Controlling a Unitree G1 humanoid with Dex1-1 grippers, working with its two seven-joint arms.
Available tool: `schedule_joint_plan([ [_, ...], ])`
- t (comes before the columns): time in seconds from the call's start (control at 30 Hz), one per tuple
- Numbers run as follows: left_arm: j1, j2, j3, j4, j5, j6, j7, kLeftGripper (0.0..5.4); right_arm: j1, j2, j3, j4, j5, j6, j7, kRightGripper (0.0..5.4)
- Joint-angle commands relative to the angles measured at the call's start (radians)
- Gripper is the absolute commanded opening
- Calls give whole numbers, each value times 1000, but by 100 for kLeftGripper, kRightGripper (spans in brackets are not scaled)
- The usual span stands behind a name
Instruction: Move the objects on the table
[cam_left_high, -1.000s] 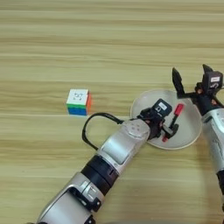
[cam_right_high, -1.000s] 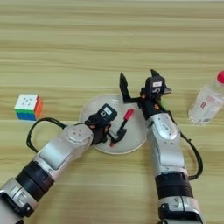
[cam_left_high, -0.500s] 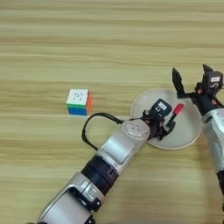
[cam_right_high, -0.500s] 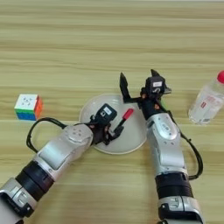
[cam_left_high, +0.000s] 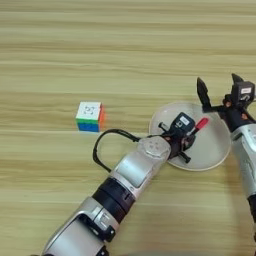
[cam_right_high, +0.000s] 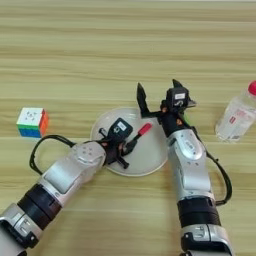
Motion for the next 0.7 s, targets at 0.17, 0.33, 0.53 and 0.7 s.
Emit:
schedule_joint_plan([
  [0.17, 59, -60, 0, 37, 8, 35, -1, 68, 0, 6, -3, 4, 0, 5, -5, 540],
  [0.33, 62, -62, 6, 34, -3, 33, -14, 40, 0, 6, -4, 4, 0, 6, -6, 540],
  [0.53, 66, -62, 8, 28, -5, 34, -17, 40, 1, 6, -4, 2, 0, 7, -6, 540],
  [0.7, 64, -60, 14, 21, -5, 30, -15, 40, -1, 7, -3, 4, -1, 6, -6, 540],
])
